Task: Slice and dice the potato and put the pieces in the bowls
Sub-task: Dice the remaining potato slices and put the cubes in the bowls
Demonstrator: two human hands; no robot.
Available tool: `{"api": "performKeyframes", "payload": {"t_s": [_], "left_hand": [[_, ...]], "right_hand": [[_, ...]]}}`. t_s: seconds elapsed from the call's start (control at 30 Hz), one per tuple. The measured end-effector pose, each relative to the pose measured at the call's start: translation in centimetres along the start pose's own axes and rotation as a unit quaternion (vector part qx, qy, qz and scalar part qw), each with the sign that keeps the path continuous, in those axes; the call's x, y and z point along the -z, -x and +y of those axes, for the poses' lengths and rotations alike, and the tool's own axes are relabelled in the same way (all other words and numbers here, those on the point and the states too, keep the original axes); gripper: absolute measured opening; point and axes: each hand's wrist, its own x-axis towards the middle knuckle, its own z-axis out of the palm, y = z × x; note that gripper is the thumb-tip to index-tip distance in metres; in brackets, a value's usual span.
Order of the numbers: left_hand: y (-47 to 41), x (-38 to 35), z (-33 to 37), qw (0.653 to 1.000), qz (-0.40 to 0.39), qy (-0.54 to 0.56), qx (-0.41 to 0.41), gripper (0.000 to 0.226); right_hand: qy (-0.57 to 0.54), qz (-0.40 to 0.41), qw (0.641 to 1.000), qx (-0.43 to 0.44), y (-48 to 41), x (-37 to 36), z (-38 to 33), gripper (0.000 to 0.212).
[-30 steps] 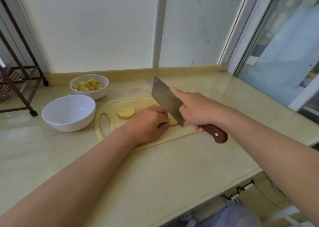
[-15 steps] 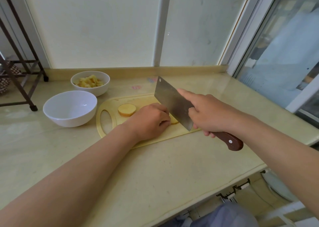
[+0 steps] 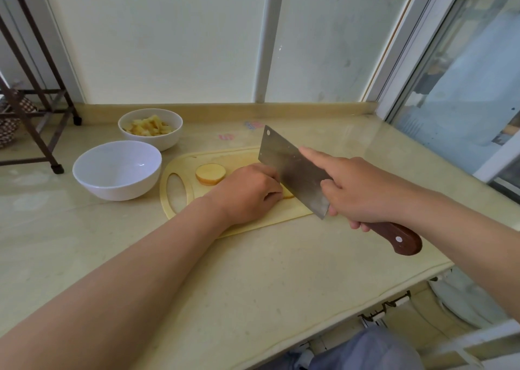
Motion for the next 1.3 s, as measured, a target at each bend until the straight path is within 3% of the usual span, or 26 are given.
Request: {"api": "performKeyframes", "payload": {"t_s": [0.23, 0.37, 0.57, 0.8, 1.3], "left_hand": [[0.0, -0.1, -0.1, 1.0, 0.003, 0.006, -0.009, 0.033], [0.4, 0.0, 0.1, 1.0, 0.004, 0.006, -0.009, 0.033], [0.4, 0.3, 0.2, 1.0, 0.019, 0.002, -0.012, 0.029], [0.4, 0.6, 0.0, 0.999, 0.03, 0.011, -0.008, 0.019], [0.4, 1.0, 0.2, 1.0, 0.028, 0.01, -0.005, 0.019]], "right_hand": [[0.022, 0.002, 1.0, 0.001, -2.9, -1.3, -2.7, 0.074], [-0.024, 0.017, 1.0, -0.01, -5.4, -1.1, -3.4, 0.081], [-0.054, 0.001, 0.998, -0.024, -3.6, -0.4, -1.8, 0.078], [-0.079, 0.036, 0.996, -0.008, -1.9, -0.8, -1.1, 0.075], [0.03, 0.0, 1.0, 0.002, -1.3, -1.1, -2.3, 0.075]]}}
